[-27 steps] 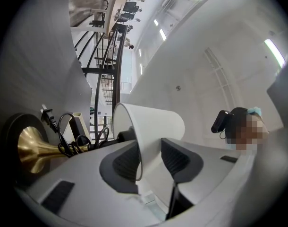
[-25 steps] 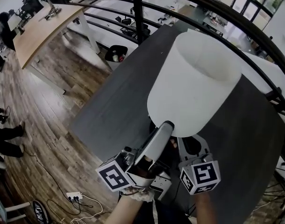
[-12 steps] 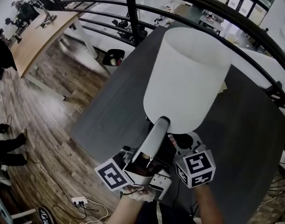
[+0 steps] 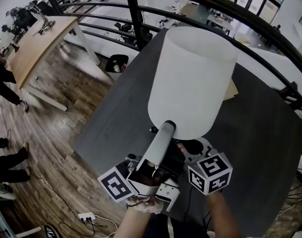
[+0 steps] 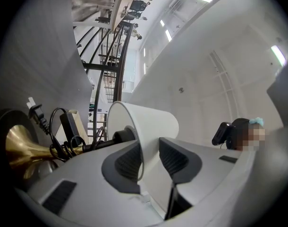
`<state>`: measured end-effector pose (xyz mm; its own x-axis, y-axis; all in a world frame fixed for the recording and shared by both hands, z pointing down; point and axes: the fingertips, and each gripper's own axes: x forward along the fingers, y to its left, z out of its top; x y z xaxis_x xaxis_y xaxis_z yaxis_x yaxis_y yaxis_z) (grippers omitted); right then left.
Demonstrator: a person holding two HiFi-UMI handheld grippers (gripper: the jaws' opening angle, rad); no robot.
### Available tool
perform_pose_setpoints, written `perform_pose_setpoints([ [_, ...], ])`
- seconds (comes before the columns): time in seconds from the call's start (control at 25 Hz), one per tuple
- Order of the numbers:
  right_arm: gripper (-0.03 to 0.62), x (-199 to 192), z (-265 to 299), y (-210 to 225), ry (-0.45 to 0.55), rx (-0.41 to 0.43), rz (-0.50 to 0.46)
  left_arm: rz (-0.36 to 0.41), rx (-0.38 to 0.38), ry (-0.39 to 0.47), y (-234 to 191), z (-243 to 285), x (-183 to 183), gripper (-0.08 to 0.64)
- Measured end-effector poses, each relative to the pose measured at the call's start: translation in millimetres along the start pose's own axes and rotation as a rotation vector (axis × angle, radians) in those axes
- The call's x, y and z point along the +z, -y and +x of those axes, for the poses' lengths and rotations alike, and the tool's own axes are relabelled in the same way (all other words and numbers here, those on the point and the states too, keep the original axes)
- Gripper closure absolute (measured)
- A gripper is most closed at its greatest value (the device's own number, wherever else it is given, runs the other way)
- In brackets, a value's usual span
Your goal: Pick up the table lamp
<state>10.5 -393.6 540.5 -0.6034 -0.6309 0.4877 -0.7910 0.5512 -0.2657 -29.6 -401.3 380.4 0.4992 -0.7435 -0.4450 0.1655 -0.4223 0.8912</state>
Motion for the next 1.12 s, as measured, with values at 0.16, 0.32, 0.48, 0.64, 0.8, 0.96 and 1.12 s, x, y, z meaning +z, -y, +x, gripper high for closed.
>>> perform_pose_setpoints([
  [0.16, 0.538, -0.6, -0.4, 0.3, 0.004, 0.011, 0.021, 0.002, -0.003, -0.006, -1.5, 0.7, -1.3, 0.423],
  [0.32, 0.451, -1.5, 3.0, -3.5, -0.008, 0.010, 0.014, 0.001, -0.003, -0.012, -1.6, 1.1, -1.1, 0.425],
  [0.48, 0.451, -3.2, 6.6, 0.1, -0.012, -0.023, 0.015, 0.004, -0.007, -0.020, -0.5, 0.9, -2.9, 0.426],
  [0.64, 0.451, -2.0, 11.4, 0.9, -0.005, -0.033, 0.027, -0.004, -0.008, -0.014, -0.4, -0.5, -2.1, 0.428],
  [0.8, 0.451, 0.4, 13.2, 3.4, 0.002, -0.037, 0.026, -0.009, -0.006, -0.004, -1.7, 0.1, -0.3, 0.430],
  [0.96, 0.449, 0.5, 16.0, 5.8, 0.013, -0.039, 0.031, 0.004, -0.004, -0.001, -2.1, 0.2, 0.6, 0.430],
  [1.12, 0.448, 0.0, 18.2, 5.3, 0.019, -0.033, 0.043, 0.009, -0.002, -0.004, -1.5, -1.3, 0.7, 0.433],
])
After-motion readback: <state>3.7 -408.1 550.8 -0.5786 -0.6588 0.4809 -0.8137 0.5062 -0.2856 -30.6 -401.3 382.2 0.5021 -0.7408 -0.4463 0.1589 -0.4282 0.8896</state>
